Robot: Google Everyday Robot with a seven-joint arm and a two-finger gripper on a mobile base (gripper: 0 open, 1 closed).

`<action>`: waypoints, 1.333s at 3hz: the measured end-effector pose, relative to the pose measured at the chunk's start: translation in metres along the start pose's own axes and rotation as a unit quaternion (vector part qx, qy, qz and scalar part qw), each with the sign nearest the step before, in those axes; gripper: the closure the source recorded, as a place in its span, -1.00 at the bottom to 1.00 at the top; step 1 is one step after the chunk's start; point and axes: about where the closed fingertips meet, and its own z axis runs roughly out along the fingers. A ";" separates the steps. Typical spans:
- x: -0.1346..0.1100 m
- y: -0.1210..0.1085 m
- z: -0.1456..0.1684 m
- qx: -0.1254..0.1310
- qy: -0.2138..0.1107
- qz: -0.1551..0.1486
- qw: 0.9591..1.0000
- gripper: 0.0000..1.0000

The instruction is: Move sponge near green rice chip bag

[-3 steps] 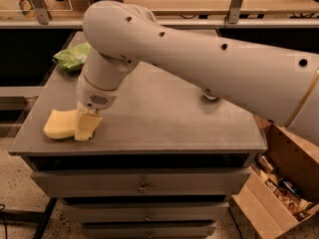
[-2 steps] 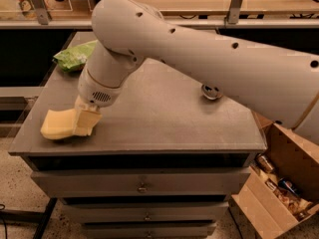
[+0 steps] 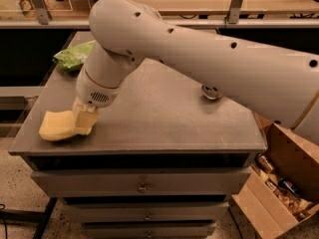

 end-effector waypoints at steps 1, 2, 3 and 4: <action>-0.009 -0.016 -0.008 0.028 -0.008 -0.019 0.999 1.00; -0.018 -0.050 -0.024 0.058 0.006 -0.039 0.998 1.00; -0.022 -0.096 -0.037 0.083 0.009 -0.053 0.995 1.00; -0.015 -0.142 -0.040 0.100 0.014 -0.052 0.993 1.00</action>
Offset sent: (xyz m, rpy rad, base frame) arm 0.0969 0.0171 0.0762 -0.0032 -0.2546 -0.0009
